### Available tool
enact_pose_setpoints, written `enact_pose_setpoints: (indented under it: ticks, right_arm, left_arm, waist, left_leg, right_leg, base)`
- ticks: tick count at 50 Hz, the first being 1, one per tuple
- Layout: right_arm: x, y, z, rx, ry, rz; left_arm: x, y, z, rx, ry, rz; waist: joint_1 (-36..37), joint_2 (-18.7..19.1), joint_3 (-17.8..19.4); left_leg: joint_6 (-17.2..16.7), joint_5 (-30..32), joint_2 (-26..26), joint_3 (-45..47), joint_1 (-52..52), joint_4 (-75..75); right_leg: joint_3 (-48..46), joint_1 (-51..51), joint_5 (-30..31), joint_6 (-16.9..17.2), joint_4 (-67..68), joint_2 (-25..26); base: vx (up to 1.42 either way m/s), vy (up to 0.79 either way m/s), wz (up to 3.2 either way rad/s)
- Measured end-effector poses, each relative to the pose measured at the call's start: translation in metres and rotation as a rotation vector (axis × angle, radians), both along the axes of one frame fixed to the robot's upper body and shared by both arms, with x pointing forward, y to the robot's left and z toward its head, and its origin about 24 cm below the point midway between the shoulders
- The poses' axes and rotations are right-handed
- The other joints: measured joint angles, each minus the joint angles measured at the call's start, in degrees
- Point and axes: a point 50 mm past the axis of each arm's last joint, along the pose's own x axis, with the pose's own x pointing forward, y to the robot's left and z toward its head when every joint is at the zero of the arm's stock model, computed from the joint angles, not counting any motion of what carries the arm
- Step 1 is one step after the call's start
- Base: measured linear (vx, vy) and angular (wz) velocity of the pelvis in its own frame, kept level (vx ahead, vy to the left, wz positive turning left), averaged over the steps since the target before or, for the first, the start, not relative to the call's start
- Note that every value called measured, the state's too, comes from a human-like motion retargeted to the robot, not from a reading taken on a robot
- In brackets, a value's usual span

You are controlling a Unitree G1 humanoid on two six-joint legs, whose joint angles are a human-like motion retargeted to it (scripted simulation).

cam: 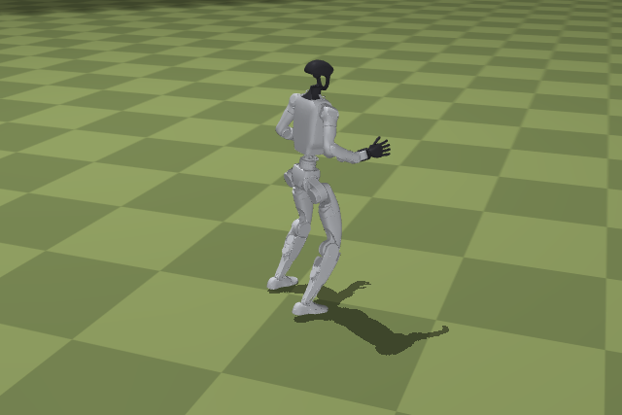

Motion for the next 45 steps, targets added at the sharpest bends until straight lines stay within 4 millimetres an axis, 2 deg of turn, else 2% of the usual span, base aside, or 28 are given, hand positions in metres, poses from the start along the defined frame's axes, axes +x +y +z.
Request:
enact_pose_setpoints:
  ticks: [2,4,5,7,8,10,13,15,18,20,23,25,28,32,35,38,43,45]
  right_arm:
    - [0.002,0.005,0.012,-0.02,-0.048,0.041]
    - [0.001,0.01,0.028,-0.057,-0.11,0.09]
    - [-0.001,0.013,0.037,-0.079,-0.142,0.116]
    - [-0.005,0.017,0.052,-0.124,-0.198,0.163]
    - [-0.007,0.018,0.06,-0.144,-0.224,0.181]
    - [-0.012,0.02,0.075,-0.182,-0.274,0.212]
    - [-0.018,0.018,0.088,-0.225,-0.323,0.216]
    - [-0.02,0.013,0.098,-0.245,-0.358,0.18]
    - [-0.023,0.001,0.097,-0.247,-0.361,0.091]
    - [-0.023,-0.008,0.092,-0.243,-0.348,0.017]
    - [-0.016,-0.021,0.076,-0.221,-0.291,-0.096]
    - [-0.004,-0.026,0.065,-0.19,-0.253,-0.145]
    - [0.011,-0.018,0.055,-0.153,-0.215,-0.103]
    - [0.017,0.003,0.055,-0.153,-0.187,0.047]
    - [0.016,0.019,0.063,-0.187,-0.191,0.173]
    - [0.014,0.033,0.071,-0.225,-0.205,0.271]
    - [0.009,0.051,0.074,-0.252,-0.197,0.393]
    - [0.01,0.056,0.075,-0.254,-0.192,0.428]
  left_arm:
    - [0.013,-0.007,0.015,0.046,-0.054,-0.074]
    - [0.018,-0.014,0.03,0.084,-0.109,-0.15]
    - [0.019,-0.017,0.037,0.101,-0.134,-0.186]
    - [0.017,-0.021,0.049,0.112,-0.179,-0.244]
    - [0.016,-0.022,0.055,0.113,-0.202,-0.268]
    - [0.014,-0.024,0.065,0.1,-0.247,-0.306]
    - [0.008,-0.024,0.072,0.074,-0.276,-0.314]
    - [0.007,-0.021,0.078,0.043,-0.31,-0.306]
    - [-0.001,-0.016,0.071,-0.003,-0.297,-0.251]
    - [-0.005,-0.012,0.063,-0.048,-0.279,-0.206]
    - [-0.007,-0.008,0.043,-0.122,-0.232,-0.139]
    - [-0.002,-0.008,0.031,-0.172,-0.211,-0.114]
    - [0.006,-0.011,0.025,-0.221,-0.204,-0.148]
    - [0.011,-0.021,0.031,-0.21,-0.205,-0.25]
    - [0.014,-0.029,0.037,-0.182,-0.202,-0.334]
    - [0.017,-0.038,0.043,-0.139,-0.188,-0.421]
    - [0.022,-0.052,0.046,-0.033,-0.132,-0.568]
    - [0.029,-0.059,0.046,0.029,-0.111,-0.621]
  waist:
    - [-0.8,-0.1,0.8]
    - [-1.6,0.8,0.6]
    - [-2.1,1.4,0.2]
    - [-2.7,3.3,-0.9]
    - [-3.0,4.1,-1.4]
    - [-3.6,5.6,-2.1]
    - [-4.1,6.1,-1.8]
    - [-3.5,8.1,-2.1]
    - [-3.2,8.4,-1.7]
    - [-2.4,8.3,-1.1]
    - [-0.5,7.3,1.4]
    - [0.3,6.1,3.9]
    - [0.7,4.6,6.5]
    - [0.8,4.4,5.5]
    - [0.6,4.4,4.9]
    - [-0.2,4.1,5.0]
    - [-1.1,2.8,6.1]
    - [-1.1,1.7,6.0]
  left_leg:
    - [-0.9,3.2,-0.6,-0.2,2.0,-2.9]
    - [-3.5,9.5,-0.8,-2.3,3.1,-6.8]
    - [-5.5,13.9,-0.9,-4.3,3.3,-9.0]
    - [-12.3,23.7,-1.3,-10.7,2.3,-13.2]
    - [-14.7,26.7,-0.5,-12.5,1.4,-13.9]
    - [-17.7,29.7,1.4,-14.8,-1.1,-12.8]
    - [-19.0,28.3,2.8,-16.7,-4.0,-7.1]
    - [-18.9,25.4,6.0,-17.9,-5.0,-5.5]
    - [-15.8,18.1,9.0,-17.9,-5.9,1.8]
    - [-13.2,10.7,9.7,-17.8,-5.2,7.2]
    - [-9.7,-1.9,10.1,-17.5,-1.4,13.1]
    - [-8.2,-5.8,9.9,-16.4,2.6,13.3]
    - [-6.6,-3.7,9.5,-14.3,7.7,9.3]
    - [-7.9,6.1,8.7,-12.7,7.3,4.1]
    - [-8.0,8.8,7.6,-12.0,6.3,1.8]
    - [-6.8,6.5,6.3,-11.3,5.4,0.4]
    - [-4.1,-2.0,4.3,-10.1,4.2,1.4]
    - [-3.5,-2.1,2.8,-9.8,4.5,-1.8]
  right_leg:
    - [-0.7,0.5,4.9,0.7,0.8,-0.3]
    - [-0.7,0.3,10.2,1.7,-0.8,1.7]
    - [-0.5,0.0,13.2,2.3,-2.0,3.2]
    - [0.4,-1.6,20.2,3.6,-5.3,7.2]
    - [0.6,-2.5,22.9,3.7,-6.7,9.3]
    - [1.2,-3.9,26.6,3.7,-9.6,12.8]
    - [2.2,-5.5,27.5,3.7,-10.0,15.9]
    - [2.6,-3.4,32.0,3.7,-16.9,18.8]
    - [3.7,-2.2,30.3,3.7,-14.0,21.2]
    - [4.8,-0.4,24.0,3.7,-11.1,21.5]
    - [3.2,3.0,8.7,-0.9,-5.1,21.1]
    - [3.0,6.5,4.0,-2.1,-4.1,20.2]
    - [3.2,11.6,6.8,-1.4,-8.4,18.8]
    - [2.0,10.5,17.9,2.0,-11.4,17.4]
    - [0.3,6.8,21.6,2.7,-8.5,16.0]
    - [-0.2,2.9,19.8,2.5,-3.7,14.5]
    - [-1.2,-1.7,12.7,1.7,5.4,12.1]
    - [-1.5,-3.3,11.4,1.6,7.2,10.5]
  base:
    - [0.12,0.07,0.1]
    - [0.11,0.04,0.02]
    - [0.09,0.01,-0.04]
    - [0.06,-0.03,-0.04]
    - [0.04,-0.08,0.06]
    - [0.02,-0.1,0.14]
    - [0.0,-0.1,0.07]
    - [0.05,-0.1,-0.11]
    - [0.02,-0.06,-0.01]
    - [0.03,0.02,-0.05]
    - [0.06,0.02,-0.13]
    - [0.07,0.04,-0.06]
    - [0.05,0.09,-0.08]
    - [-0.02,0.14,-0.13]
    - [-0.08,0.15,-0.1]
    - [-0.08,0.14,0.02]
    - [-0.07,0.11,0.14]
    - [-0.04,0.07,0.22]
